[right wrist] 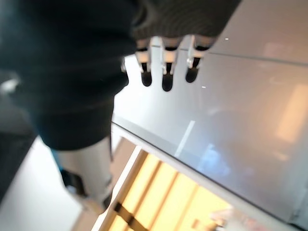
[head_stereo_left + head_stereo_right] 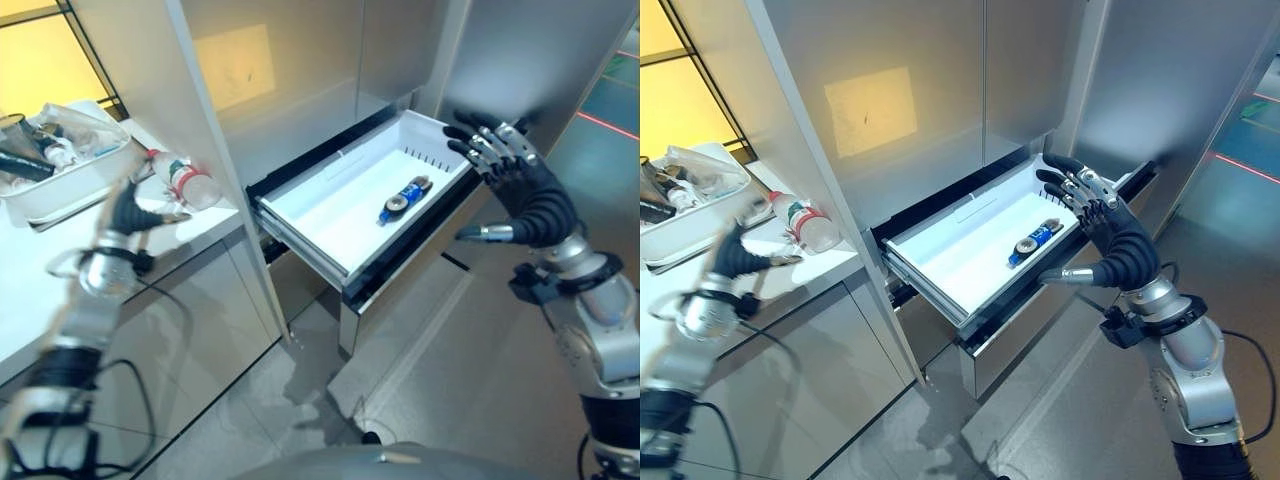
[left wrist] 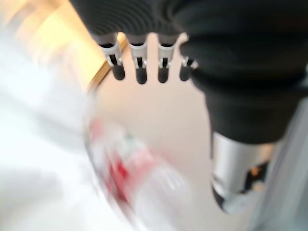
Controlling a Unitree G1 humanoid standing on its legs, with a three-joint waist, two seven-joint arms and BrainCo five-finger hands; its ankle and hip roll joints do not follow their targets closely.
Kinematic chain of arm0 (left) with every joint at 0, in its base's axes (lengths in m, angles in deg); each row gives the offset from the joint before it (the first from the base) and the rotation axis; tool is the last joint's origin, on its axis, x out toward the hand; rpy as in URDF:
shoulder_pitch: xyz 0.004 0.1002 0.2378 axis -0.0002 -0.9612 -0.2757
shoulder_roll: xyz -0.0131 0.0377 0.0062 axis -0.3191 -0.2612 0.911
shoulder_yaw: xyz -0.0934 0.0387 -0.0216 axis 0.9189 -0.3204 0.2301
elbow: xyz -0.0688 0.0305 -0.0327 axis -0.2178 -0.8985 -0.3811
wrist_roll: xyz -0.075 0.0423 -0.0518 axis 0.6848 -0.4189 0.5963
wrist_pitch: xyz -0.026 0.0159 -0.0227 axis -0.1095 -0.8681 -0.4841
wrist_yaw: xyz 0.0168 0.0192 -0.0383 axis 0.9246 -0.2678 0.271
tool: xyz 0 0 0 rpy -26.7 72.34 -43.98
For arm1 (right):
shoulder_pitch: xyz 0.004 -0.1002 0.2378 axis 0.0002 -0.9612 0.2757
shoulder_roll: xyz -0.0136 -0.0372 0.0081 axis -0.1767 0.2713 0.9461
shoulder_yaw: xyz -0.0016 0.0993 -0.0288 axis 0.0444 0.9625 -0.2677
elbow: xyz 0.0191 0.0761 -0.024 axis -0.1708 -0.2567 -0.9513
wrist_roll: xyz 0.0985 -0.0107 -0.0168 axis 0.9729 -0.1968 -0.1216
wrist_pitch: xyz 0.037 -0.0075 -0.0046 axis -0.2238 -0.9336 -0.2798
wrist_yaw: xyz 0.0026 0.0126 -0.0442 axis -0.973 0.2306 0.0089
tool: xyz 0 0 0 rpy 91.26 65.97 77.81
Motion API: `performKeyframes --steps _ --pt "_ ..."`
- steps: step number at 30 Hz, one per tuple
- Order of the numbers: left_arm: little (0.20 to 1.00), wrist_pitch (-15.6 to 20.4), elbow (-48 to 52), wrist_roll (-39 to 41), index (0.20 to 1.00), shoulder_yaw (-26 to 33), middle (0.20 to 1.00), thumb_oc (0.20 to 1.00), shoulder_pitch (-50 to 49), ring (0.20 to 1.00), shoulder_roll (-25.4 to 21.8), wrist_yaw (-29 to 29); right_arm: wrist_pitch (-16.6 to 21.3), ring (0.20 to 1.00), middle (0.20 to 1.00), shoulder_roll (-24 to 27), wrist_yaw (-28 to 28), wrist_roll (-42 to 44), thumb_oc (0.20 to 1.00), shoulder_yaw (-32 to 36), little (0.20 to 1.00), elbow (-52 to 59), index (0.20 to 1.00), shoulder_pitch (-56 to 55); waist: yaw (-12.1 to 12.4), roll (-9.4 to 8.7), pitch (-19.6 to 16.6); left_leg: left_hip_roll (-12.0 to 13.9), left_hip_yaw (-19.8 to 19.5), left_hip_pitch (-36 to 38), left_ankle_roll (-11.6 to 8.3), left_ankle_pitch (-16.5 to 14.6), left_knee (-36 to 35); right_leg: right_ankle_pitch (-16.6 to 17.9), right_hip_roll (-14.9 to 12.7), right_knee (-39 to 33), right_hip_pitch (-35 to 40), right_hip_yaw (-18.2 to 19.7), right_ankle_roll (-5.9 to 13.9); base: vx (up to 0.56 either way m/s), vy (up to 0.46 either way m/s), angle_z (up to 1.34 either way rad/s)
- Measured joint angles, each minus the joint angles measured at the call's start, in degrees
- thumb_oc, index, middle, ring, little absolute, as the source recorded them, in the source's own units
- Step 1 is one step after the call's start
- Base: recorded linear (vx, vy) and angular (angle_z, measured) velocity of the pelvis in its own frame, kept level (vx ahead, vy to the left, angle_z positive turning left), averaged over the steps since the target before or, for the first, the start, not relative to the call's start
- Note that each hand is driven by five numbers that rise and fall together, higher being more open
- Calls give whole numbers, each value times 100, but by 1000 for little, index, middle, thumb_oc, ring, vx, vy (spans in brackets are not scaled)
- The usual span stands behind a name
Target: Take the drinks into the refrigerator
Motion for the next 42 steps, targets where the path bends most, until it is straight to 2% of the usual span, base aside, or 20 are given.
performKeyframes --steps 4,7,10,11,14,19,30,42 --pt "1000 149 399 -910 1000 -112 1000 1000 135 1000 -783 -16 0 1000 1000 101 -79 51 1000 44 1000 3 1000 -118 11 33 61 1 -5 9 -14 -32 -2 -20 5 0 8 -2 -13 39 12 0" --pt "1000 227 347 -1421 1000 -503 1000 1000 372 1000 -1366 17 1 1000 1000 192 -106 108 1000 45 1000 3 1000 -189 4 38 123 -5 8 -21 -15 -32 1 -6 5 22 -32 19 -32 6 4 -3" --pt "1000 367 426 -1767 1000 -712 1000 1000 533 1000 -1696 37 2 1000 1000 203 -128 111 1000 47 1000 7 1000 -188 -12 44 143 -8 28 -88 -16 -31 2 -1 5 30 -107 36 -34 3 16 -6" --pt "1000 405 431 -1903 1000 -810 1000 1000 541 1000 -1938 37 3 1000 1000 221 -142 113 1000 51 1000 8 1000 -203 -32 42 165 -7 57 -91 -16 -31 3 2 8 31 -133 57 -34 -3 7 -11" --pt "1000 479 457 -2151 1000 -835 1000 1000 566 1000 -2189 38 8 1000 1000 275 -150 116 1000 85 1000 20 1000 -283 -39 95 215 -20 128 -105 -16 -31 2 8 6 32 -192 96 -26 0 9 -11" --pt "1000 635 687 -2340 1000 -869 1000 1000 570 1000 -2390 20 10 1000 1000 287 -181 205 1000 126 1000 25 1000 -393 -18 114 314 -6 153 -192 -26 -39 3 20 25 33 -282 142 -32 -12 1 -4" --pt "1000 977 877 -2181 1000 -835 1000 1000 555 1000 -2583 -198 27 1000 1000 291 -215 323 1000 159 1000 34 1000 -373 15 233 638 -21 234 -298 -30 -41 4 47 41 35 -447 210 -42 -20 3 -3" --pt "1000 1002 862 -2090 1000 -713 1000 1000 526 1000 -2617 -210 74 1000 1000 434 -203 337 1000 198 1000 46 1000 -195 21 285 1062 -12 302 -501 -31 -40 6 82 87 105 -705 234 -45 -13 3 -3"
